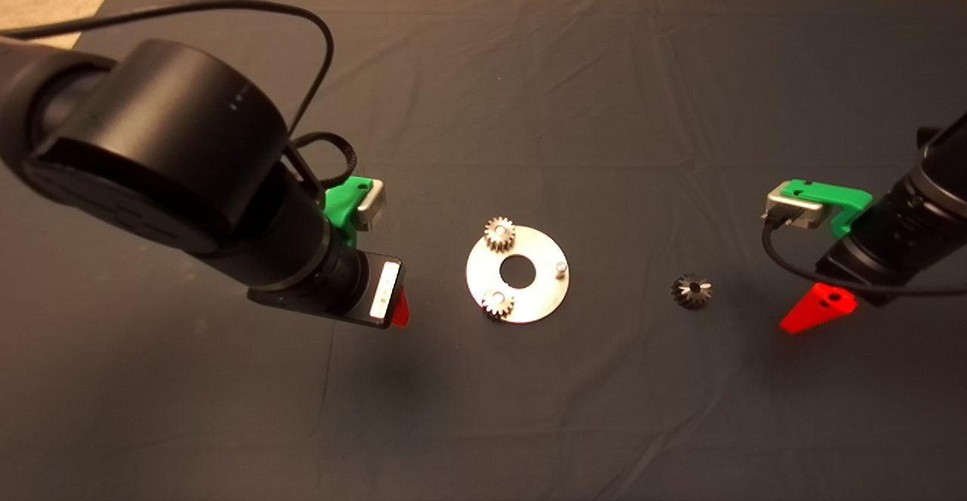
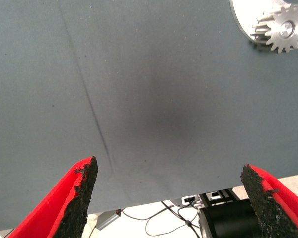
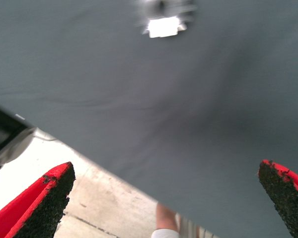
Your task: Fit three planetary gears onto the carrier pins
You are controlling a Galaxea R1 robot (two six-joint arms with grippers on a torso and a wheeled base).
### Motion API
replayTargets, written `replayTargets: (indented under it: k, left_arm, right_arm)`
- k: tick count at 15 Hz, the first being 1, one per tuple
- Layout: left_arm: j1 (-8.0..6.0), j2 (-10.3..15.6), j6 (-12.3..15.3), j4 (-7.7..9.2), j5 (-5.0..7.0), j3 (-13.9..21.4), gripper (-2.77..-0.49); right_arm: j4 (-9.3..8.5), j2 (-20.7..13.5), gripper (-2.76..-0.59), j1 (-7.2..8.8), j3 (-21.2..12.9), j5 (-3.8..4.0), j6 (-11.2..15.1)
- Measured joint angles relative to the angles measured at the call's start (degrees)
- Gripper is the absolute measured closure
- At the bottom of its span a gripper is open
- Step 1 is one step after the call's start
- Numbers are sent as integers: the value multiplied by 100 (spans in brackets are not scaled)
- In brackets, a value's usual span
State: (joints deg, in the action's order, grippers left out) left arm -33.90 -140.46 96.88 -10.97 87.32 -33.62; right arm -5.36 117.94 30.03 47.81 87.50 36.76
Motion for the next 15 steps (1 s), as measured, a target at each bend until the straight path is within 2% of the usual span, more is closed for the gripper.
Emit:
replayTargets:
  k: [2,6,8,9,11,13,14,15]
  left_arm:
    - [9,152,98,-10,-13,88,-218]
    - [164,748,146,-11,13,246,-230]
    - [238,1053,146,-11,9,403,-230]
    - [257,1246,143,-11,-9,490,-230]
    - [267,1564,143,0,13,715,-230]
    - [293,1692,143,20,16,848,-230]
    - [293,1697,141,23,11,880,-230]
    - [293,1701,141,30,9,909,-230]
  right_arm:
    - [133,72,-275,-35,303,43,-278]
    - [435,367,-275,-240,465,-7,-565]
    - [483,434,-275,-291,503,-5,-617]
    - [567,604,-275,-438,531,20,-697]
    - [744,810,-275,-662,549,8,-790]
    - [1060,918,-275,-818,549,-44,-980]
    - [1280,916,-275,-961,550,-21,-1047]
    - [1428,915,-275,-1115,550,1,-1113]
